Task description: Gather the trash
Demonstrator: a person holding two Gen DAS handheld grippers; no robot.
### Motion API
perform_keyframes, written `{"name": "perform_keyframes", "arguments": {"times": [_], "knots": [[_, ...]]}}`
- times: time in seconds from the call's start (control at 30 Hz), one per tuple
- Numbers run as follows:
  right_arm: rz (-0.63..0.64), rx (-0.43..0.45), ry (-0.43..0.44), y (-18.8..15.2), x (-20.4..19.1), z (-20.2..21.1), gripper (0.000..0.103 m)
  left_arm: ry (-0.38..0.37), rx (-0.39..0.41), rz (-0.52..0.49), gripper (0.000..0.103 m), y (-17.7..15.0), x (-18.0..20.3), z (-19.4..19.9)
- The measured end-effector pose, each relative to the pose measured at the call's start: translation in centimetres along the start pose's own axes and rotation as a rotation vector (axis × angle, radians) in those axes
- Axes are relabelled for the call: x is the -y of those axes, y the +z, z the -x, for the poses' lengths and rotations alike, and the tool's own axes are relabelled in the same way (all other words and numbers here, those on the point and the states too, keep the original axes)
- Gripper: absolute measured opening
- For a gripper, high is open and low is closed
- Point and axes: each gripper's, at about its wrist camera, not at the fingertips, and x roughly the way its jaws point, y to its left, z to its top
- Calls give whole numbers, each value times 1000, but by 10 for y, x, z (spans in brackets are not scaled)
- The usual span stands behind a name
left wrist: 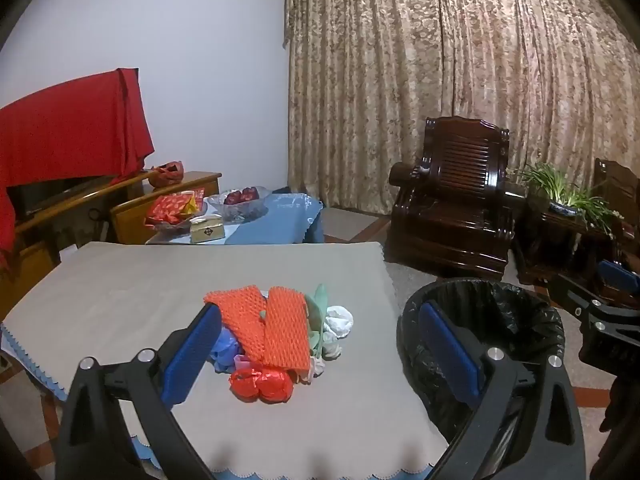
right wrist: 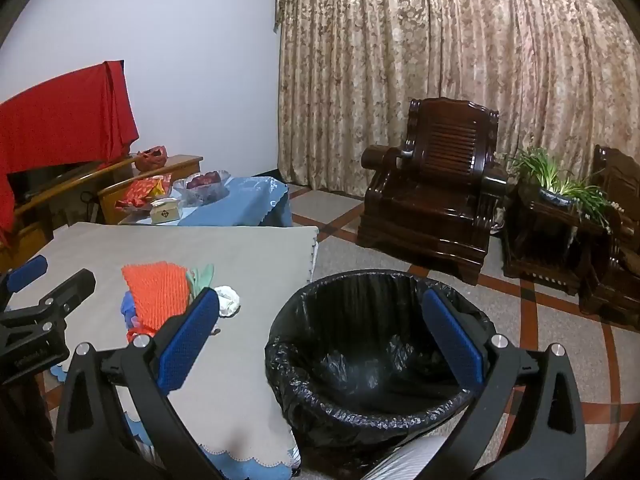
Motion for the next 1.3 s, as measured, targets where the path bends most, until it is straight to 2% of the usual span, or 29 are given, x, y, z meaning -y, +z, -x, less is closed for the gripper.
{"name": "perform_keyframes", "arguments": {"times": [1.3], "knots": [[-8, -2, 5, 0, -1, -1, 98, -1, -4, 6, 97, -3, -6, -5]]}}
